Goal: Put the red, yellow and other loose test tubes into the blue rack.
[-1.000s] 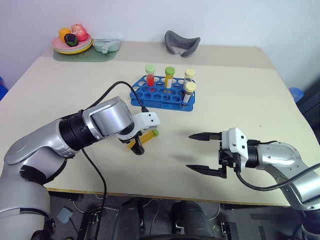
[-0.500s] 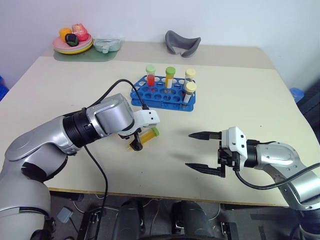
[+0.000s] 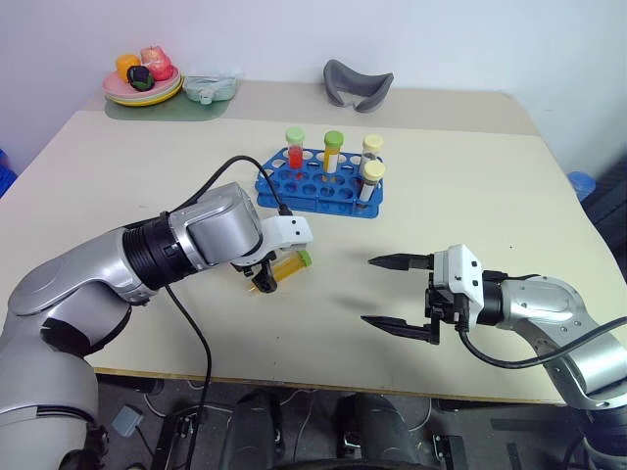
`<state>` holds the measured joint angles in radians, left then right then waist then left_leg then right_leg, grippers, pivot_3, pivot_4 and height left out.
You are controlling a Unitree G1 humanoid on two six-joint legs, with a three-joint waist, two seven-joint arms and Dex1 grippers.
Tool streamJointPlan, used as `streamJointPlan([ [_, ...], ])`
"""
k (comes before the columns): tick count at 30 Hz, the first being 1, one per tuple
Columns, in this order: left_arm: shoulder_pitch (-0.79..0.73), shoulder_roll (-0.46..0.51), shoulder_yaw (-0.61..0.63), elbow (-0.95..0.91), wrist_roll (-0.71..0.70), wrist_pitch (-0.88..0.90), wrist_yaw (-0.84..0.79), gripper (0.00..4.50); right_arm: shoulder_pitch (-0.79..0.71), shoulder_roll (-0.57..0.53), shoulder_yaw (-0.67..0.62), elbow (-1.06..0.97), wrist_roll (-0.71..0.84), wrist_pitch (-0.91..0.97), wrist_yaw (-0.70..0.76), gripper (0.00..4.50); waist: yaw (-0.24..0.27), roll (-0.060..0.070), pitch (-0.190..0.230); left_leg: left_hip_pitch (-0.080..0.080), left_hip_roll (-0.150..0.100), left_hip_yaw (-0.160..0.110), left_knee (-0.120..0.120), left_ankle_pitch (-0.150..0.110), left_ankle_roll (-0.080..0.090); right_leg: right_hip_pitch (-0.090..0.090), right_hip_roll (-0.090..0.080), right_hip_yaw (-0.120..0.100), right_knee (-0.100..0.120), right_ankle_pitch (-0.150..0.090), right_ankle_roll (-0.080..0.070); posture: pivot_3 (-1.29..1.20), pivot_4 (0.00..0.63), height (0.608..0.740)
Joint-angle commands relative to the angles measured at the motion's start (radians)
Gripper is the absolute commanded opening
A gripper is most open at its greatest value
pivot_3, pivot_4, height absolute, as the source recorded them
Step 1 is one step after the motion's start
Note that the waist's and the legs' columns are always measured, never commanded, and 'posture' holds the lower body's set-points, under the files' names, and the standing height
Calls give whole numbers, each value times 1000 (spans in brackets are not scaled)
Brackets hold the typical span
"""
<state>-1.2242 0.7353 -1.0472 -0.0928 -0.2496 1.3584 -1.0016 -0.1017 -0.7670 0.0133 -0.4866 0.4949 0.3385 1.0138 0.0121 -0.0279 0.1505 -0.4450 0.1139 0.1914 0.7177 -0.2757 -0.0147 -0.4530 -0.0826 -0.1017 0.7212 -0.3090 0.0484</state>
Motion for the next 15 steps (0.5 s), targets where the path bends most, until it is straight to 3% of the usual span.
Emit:
streamJointPlan([
  [1, 0, 2, 12, -21, 12, 7, -2, 1692, -10, 7, -15, -26, 13, -1, -9, 4447, 0, 0, 0, 0, 0, 0, 0, 0, 0, 0, 0, 0, 0, 0, 0, 0, 150, 689],
  [15, -4, 6, 1, -18, 29, -28, -10, 1692, -9, 8, -14, -34, 18, 8, -15, 4447, 0, 0, 0, 0, 0, 0, 0, 0, 0, 0, 0, 0, 0, 0, 0, 0, 150, 689],
])
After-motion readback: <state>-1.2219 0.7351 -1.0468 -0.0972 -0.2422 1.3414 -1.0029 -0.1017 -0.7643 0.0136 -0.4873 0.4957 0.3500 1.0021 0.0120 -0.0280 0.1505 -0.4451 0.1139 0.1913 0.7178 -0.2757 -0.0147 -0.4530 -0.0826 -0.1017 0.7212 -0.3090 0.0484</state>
